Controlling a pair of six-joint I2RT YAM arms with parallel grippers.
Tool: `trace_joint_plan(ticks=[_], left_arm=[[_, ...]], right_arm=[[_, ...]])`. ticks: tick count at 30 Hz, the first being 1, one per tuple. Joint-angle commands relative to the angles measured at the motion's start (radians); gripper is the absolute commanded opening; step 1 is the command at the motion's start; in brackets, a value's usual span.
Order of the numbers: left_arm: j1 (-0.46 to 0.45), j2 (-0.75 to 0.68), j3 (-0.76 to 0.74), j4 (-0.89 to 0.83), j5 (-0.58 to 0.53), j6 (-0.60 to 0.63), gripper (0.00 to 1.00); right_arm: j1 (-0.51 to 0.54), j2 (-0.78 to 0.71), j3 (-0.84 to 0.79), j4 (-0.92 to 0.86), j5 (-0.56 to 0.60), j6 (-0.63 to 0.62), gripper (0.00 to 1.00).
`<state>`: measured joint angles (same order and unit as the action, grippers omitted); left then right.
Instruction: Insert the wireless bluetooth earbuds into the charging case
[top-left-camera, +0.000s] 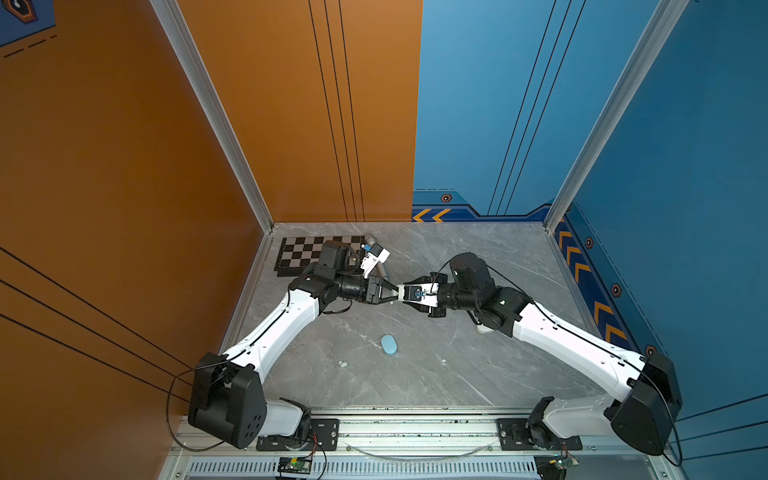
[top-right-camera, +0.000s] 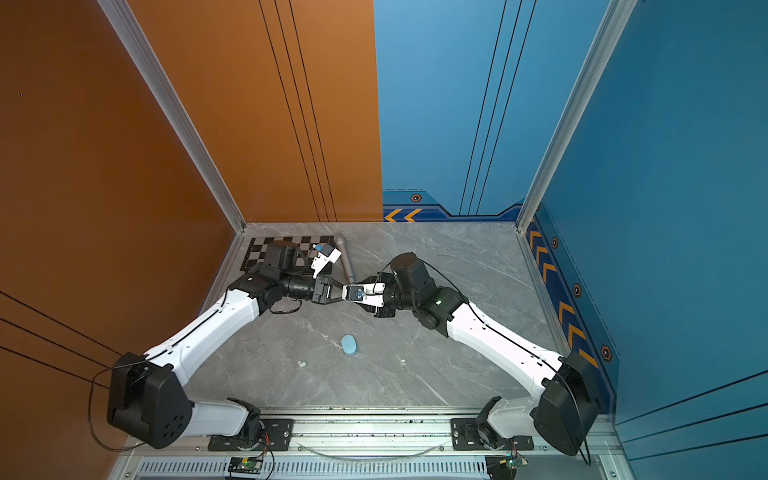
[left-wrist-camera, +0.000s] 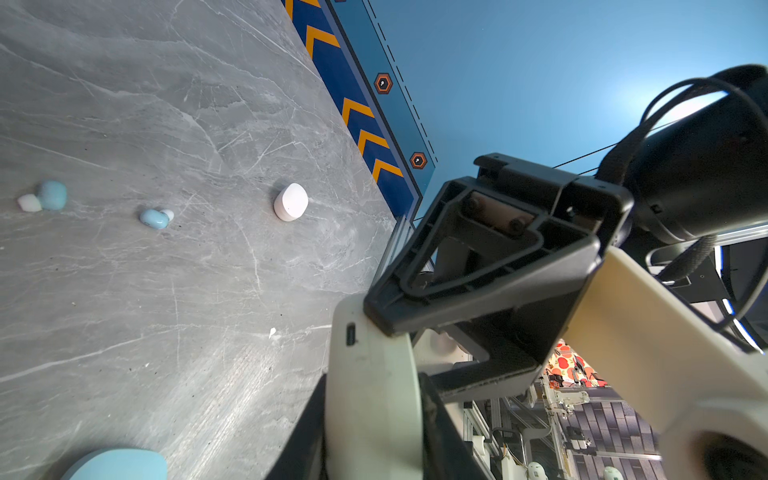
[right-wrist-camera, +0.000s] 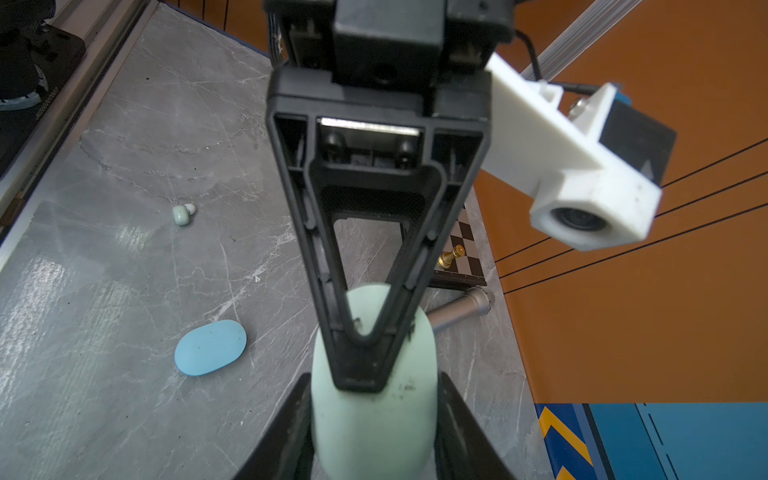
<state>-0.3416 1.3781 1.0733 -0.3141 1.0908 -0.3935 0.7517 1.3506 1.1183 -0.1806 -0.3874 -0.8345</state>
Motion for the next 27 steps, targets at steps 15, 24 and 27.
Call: trace_joint_plan(ticks=[15, 24, 27], left_arm=[[0.017, -0.204, -0.113, 0.117, -0.270, 0.322, 0.61], [-0.120, -0.263, -0.079, -0.050, -0.372, 0.811, 0.68], [-0.144, -0.239, -0.053, -0.070, -0.353, 0.837, 0.66]], right_arm=[[-0.162, -0.002, 0.087, -0.220, -0.328, 0.356, 0.27], [-0.215, 0.020, 0.113, -0.307, -0.481, 0.465, 0.25], [-0.215, 0.020, 0.120, -0.312, -0.507, 0.464, 0.24]])
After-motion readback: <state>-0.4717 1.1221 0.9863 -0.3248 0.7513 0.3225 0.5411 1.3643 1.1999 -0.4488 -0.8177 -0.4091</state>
